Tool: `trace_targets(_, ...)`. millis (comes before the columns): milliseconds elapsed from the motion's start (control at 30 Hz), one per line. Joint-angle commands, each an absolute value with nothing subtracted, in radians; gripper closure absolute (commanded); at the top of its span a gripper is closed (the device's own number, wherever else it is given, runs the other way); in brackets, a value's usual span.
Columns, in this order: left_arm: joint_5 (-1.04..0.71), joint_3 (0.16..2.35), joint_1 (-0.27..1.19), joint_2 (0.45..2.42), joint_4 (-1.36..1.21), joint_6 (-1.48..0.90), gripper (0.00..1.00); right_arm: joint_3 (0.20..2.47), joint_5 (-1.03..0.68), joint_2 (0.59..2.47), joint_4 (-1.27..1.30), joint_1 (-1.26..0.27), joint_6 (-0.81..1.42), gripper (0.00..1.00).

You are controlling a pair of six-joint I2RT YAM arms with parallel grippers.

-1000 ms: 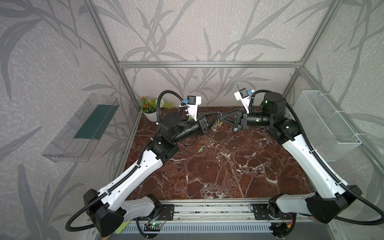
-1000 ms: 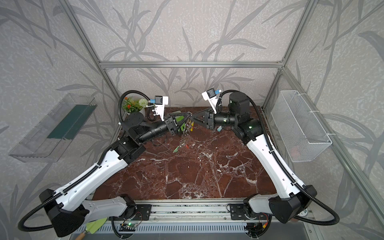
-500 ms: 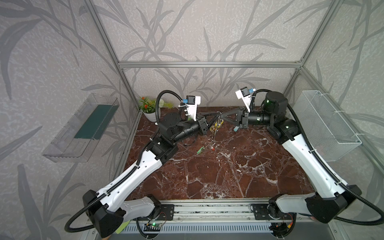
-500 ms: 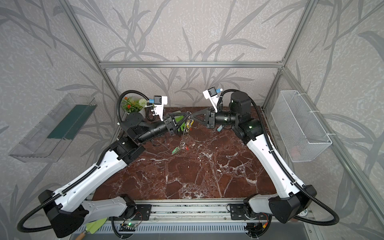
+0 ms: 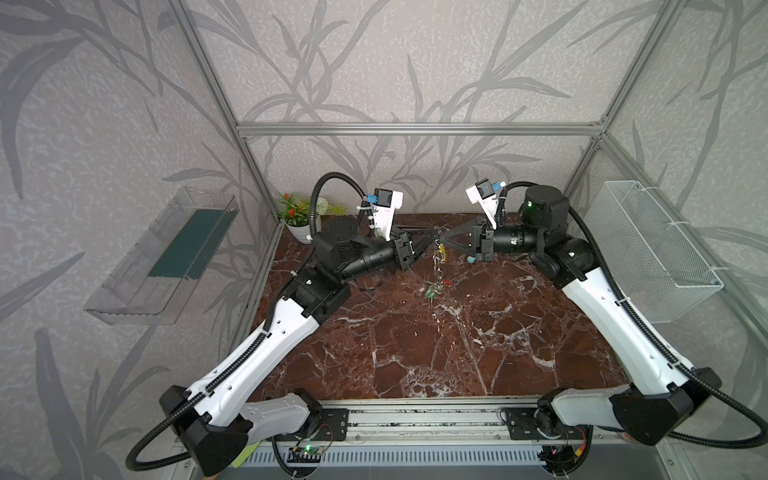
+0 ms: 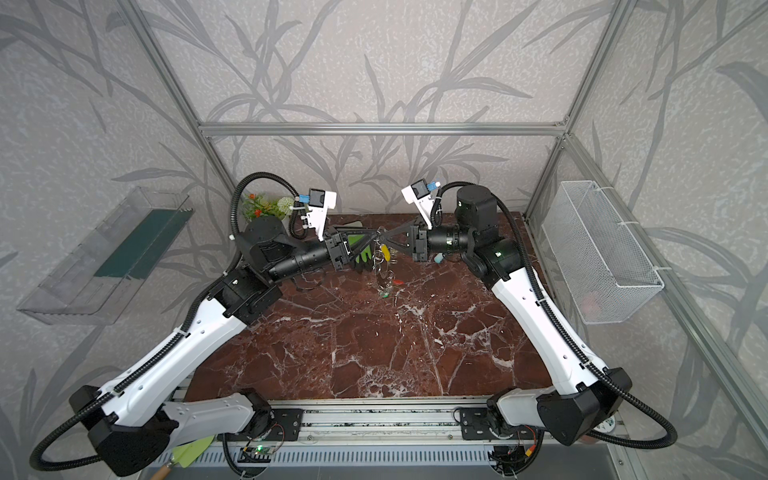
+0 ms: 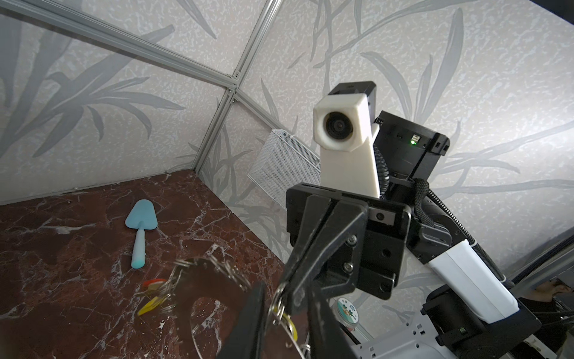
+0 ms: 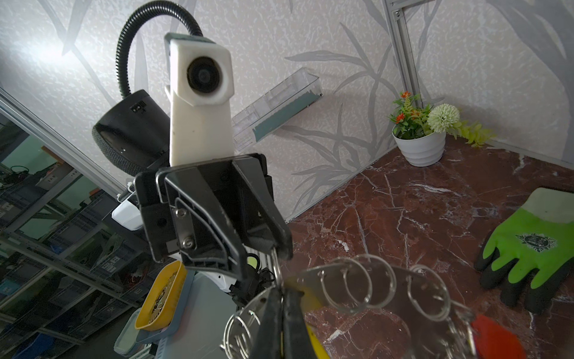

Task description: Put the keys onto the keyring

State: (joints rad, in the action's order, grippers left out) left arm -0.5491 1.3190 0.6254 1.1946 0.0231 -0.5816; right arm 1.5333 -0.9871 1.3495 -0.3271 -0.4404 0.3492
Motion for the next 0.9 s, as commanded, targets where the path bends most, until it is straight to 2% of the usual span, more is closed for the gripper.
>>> trace_targets(0, -0.637, 1.374, 0.602, 1.182, 0.076, -0.556, 0.75, 1.558, -0.991, 1.352, -0.337, -0.442, 0.319, 1.00)
trace_targets(233, -0.728, 1.453, 0.575, 1.217, 0.204, -0.487, 0.74, 1.568, -1.002, 1.357, -0.354, -0.442, 0.308, 1.00)
trace_targets(367, -0.752, 1.465, 0.542, 1.231, 0.237, -0.463, 0.61, 1.566, -1.009, 1.359, -0.351, -0.443, 0.310, 1.00)
trace_targets(467, -0.786, 1.499, 0.520, 1.254, 0.283, -0.438, 0.56, 1.565, -1.014, 1.356, -0.351, -0.443, 0.308, 1.00)
trace_targets(667, -0.913, 1.563, 0.519, 1.312, 0.332, -0.393, 0.57, 1.564, -1.022, 1.354, -0.351, -0.443, 0.307, 1.00)
trace_targets(867, -0.945, 1.573, 0.520, 1.320, 0.361, -0.372, 0.62, 1.569, -1.025, 1.360, -0.350, -0.443, 0.307, 1.00)
